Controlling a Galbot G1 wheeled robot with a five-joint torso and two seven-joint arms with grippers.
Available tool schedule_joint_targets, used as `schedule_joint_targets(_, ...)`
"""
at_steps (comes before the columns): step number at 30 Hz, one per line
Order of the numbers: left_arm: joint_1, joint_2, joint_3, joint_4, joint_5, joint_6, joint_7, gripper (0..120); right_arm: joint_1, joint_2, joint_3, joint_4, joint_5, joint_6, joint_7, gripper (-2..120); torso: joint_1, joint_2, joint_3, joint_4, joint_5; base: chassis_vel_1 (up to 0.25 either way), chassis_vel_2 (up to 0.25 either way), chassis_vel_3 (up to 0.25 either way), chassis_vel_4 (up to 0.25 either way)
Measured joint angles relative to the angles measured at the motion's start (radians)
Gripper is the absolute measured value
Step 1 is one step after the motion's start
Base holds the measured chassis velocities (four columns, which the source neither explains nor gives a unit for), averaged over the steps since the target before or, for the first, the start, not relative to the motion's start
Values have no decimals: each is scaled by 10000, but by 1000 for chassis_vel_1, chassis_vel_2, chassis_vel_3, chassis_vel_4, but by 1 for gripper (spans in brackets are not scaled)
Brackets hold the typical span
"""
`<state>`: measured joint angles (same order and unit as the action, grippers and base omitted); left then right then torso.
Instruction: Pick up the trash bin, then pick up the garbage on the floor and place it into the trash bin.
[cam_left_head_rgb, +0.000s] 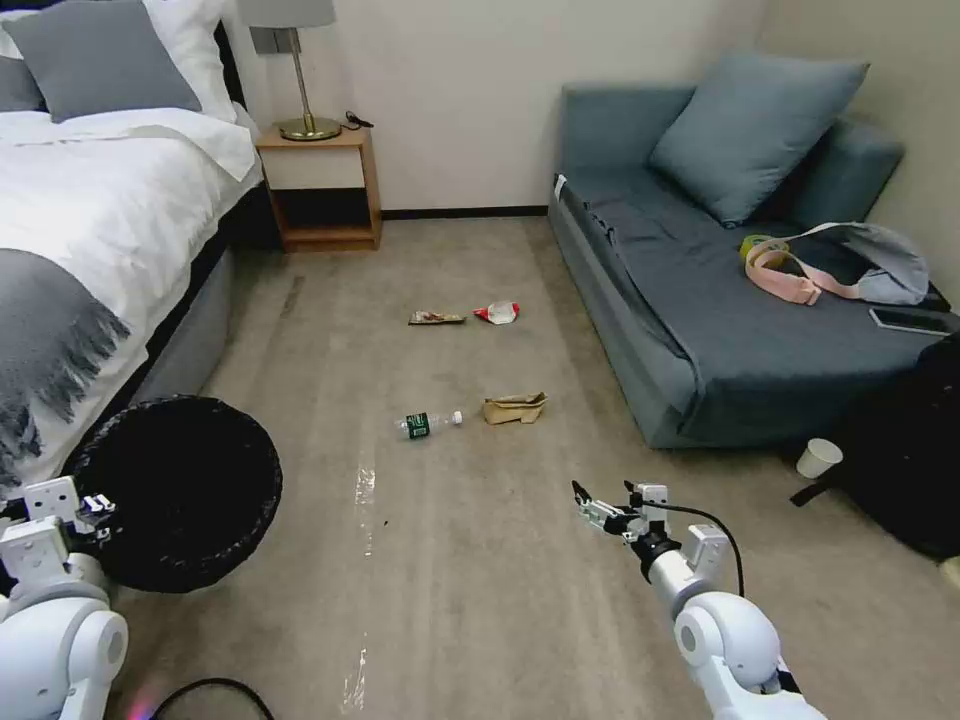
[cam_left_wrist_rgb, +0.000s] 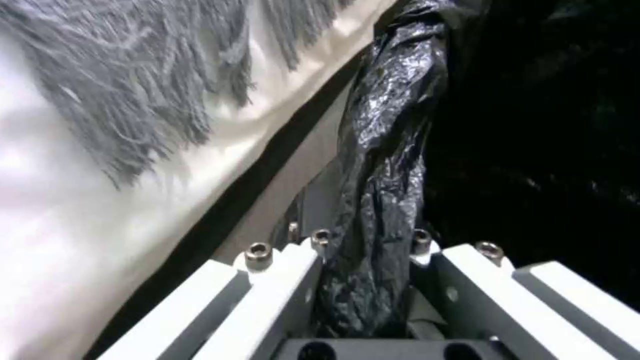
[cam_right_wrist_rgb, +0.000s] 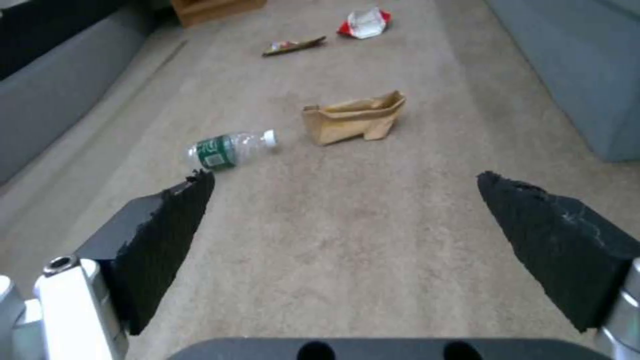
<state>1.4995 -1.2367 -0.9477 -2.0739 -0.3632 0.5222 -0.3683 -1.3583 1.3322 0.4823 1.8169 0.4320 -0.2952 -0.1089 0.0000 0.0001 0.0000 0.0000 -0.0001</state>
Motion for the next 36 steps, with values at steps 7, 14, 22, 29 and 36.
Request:
schedule_joint_targets(7, -74, -84, 139, 87, 5, -68, 41, 2, 166, -2, -111, -255, 38, -34, -9, 100, 0, 0, -1, 0, 1, -30, 34, 32, -27)
schedule_joint_targets(14, -168, -121, 279, 150, 52, -117, 55, 2, 197, 12, -137, -403, 19, -22, -56, 100, 0, 0, 0, -1, 1, -123, 112, 116, -114)
schedule_joint_targets(22, -242, -88, 303, 211, 56, -136, 64, 2, 157, 29, -103, -409, -15, -18, -106, 100, 0, 0, 0, -1, 0, -100, 95, 90, -88)
schedule_joint_targets(29, -247, -82, 287, 363, 44, -283, 91, 2, 159, 95, -153, -469, -110, -21, -150, 100, 0, 0, 0, 0, 0, -80, 90, 79, -84)
schedule_joint_targets(36, -285, -33, 227, 450, -3, -342, 104, 2, 217, 156, -243, -625, -203, -22, -193, 100, 0, 0, 0, 0, 1, -133, 130, 120, -143)
